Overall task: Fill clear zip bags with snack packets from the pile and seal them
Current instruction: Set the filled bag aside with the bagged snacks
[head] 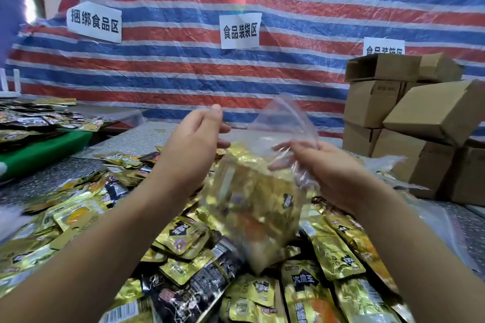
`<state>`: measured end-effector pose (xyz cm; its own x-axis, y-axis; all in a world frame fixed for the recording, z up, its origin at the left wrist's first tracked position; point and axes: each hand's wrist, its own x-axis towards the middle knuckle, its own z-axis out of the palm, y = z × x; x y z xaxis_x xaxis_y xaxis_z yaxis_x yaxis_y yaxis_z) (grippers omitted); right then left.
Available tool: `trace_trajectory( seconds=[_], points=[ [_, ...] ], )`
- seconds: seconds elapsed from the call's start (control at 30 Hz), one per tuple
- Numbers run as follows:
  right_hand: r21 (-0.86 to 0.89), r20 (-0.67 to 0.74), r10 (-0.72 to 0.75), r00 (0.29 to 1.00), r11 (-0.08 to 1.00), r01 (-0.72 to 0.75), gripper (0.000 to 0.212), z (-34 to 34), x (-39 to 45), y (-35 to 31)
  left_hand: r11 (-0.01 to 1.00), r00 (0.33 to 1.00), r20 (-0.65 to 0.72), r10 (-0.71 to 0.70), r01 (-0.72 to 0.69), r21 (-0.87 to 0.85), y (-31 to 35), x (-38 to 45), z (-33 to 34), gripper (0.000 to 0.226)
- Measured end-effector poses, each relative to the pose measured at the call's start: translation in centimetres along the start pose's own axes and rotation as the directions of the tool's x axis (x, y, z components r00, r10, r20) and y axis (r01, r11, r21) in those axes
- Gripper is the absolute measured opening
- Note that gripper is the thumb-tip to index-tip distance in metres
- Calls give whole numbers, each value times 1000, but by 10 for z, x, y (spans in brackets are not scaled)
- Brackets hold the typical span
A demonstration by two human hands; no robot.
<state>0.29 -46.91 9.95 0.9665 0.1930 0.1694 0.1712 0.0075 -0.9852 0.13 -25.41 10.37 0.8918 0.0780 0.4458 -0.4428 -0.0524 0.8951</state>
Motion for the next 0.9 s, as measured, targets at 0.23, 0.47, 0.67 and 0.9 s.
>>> trace_trajectory(
  seconds=[0.23, 0.47, 0.67, 0.9],
  points=[
    [559, -354, 7, 935, 803, 206, 33, -70, 34, 4, 1000, 999, 35, 24, -24, 15, -4, 1, 1, 34],
    [466, -681, 229, 695, 868, 170, 29, -143, 48, 30, 997, 995, 82, 51, -55, 48, -8, -4, -1, 21],
    [3, -951, 30, 308, 996, -87, 57, -151, 52, 30, 998, 994, 102, 51, -55, 40, -8, -4, -1, 17],
    [-935, -351, -545, 762, 157, -318, 56, -117, 60, 40, 997, 992, 115, 42, -49, 57, -6, -6, 0, 17]
  ],
)
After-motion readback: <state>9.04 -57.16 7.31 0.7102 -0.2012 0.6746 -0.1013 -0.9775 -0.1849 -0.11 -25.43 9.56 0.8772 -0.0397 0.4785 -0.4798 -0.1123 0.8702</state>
